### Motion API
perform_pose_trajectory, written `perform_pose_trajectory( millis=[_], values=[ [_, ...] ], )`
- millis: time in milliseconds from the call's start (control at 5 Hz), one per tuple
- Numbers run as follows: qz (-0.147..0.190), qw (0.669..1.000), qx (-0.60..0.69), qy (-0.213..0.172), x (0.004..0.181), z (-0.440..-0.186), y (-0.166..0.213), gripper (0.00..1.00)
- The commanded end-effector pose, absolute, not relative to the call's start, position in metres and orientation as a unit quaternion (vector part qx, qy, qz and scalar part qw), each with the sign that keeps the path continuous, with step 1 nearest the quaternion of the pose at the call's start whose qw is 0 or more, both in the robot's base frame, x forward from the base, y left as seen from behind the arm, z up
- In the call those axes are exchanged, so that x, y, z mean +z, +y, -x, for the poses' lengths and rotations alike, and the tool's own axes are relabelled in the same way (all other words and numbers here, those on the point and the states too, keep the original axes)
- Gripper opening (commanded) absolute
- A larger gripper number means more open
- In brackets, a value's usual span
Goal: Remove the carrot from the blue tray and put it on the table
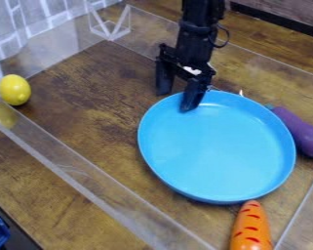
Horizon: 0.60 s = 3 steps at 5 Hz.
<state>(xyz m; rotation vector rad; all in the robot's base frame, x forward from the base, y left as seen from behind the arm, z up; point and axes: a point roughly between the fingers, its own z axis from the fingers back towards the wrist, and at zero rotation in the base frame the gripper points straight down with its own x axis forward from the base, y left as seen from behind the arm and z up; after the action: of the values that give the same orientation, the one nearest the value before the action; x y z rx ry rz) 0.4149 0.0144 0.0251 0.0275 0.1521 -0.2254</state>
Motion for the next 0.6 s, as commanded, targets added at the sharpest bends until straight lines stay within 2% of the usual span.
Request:
perform_pose_trajectory(
  millis=[0,400],
  values=[
    [-0.017,0.994,-0.098,0.047,0.0466,-0.4271,0.0023,0.00],
    [-0.023,0.996,-0.074,0.050,0.0544,-0.4320,0.0068,0.00]
  ],
)
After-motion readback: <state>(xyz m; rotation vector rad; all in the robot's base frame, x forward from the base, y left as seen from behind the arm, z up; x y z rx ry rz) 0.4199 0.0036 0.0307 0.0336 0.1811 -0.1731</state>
